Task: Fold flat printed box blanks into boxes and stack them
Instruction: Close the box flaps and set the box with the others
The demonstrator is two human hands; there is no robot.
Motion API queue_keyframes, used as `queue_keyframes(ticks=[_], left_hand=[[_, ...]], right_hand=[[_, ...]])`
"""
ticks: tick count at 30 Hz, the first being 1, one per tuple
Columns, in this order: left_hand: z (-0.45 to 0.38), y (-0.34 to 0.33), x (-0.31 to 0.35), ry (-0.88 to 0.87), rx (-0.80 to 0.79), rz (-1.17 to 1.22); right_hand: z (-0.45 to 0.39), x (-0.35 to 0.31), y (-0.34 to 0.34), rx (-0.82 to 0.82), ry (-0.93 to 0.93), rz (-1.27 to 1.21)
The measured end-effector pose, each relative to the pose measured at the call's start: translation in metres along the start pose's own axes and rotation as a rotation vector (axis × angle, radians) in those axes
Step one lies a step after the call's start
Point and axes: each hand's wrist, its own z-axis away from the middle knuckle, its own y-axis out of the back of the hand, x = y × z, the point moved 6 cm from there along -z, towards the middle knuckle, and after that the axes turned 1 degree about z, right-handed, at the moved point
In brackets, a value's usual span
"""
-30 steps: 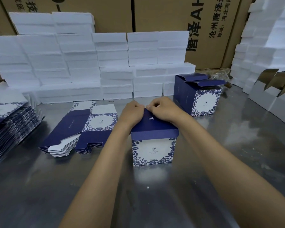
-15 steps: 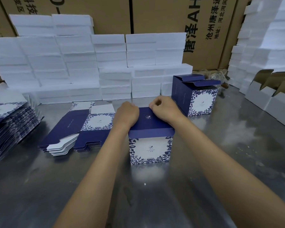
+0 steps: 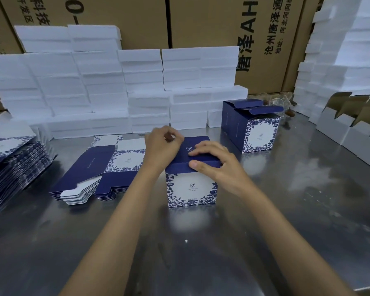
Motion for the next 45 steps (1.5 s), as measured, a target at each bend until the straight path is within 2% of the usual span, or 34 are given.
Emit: queue_keyframes(ticks=[3,6,13,15,19,24,28,32,36,40,45], left_hand=[[0.038,0.006,-0.016,0.086,-0.210,0.380],[0.065,0.006,-0.023,0.015,-0.326,0.470],[0.071,0.002,-0.015,-0.096,-0.079,0.404],[0.071,0.002,-0.015,-0.103,-0.090,0.400],[0.067,0.006,-0.023,-0.082,-0.195,0.429],[0.063,0.004,-0.024,-0.109,-0.192,0.372],[0.060,0.000,-0.022,-0.106,-0.314,0.308],[0.062,-0.011,-0.014,-0.074,-0.354,0.270],[0.069,-0.046,0.011,-0.126,-0.343,0.135],[0.072,-0.093,0.038,-0.141,-0.410,0.130],[0.065,-0.146,0.049,-0.034,-0.598,0.230]], right_hand=[[0.000,0.005,-0.003,-0.018,-0.013,-0.121],[0.002,0.010,-0.004,-0.010,-0.002,-0.207],[-0.002,0.013,-0.004,0.085,0.030,-0.202],[-0.003,0.013,-0.003,0.077,0.027,-0.187],[-0.003,0.014,0.004,-0.039,0.020,-0.157],[-0.002,0.011,0.010,0.025,0.073,-0.084],[0.004,0.007,0.015,0.188,0.088,0.036],[0.022,0.000,0.025,0.379,0.155,0.383],[0.041,-0.005,0.027,0.381,0.220,0.744],[0.051,0.015,0.042,0.442,0.047,0.779],[0.039,0.044,0.095,0.540,-0.090,0.787]])
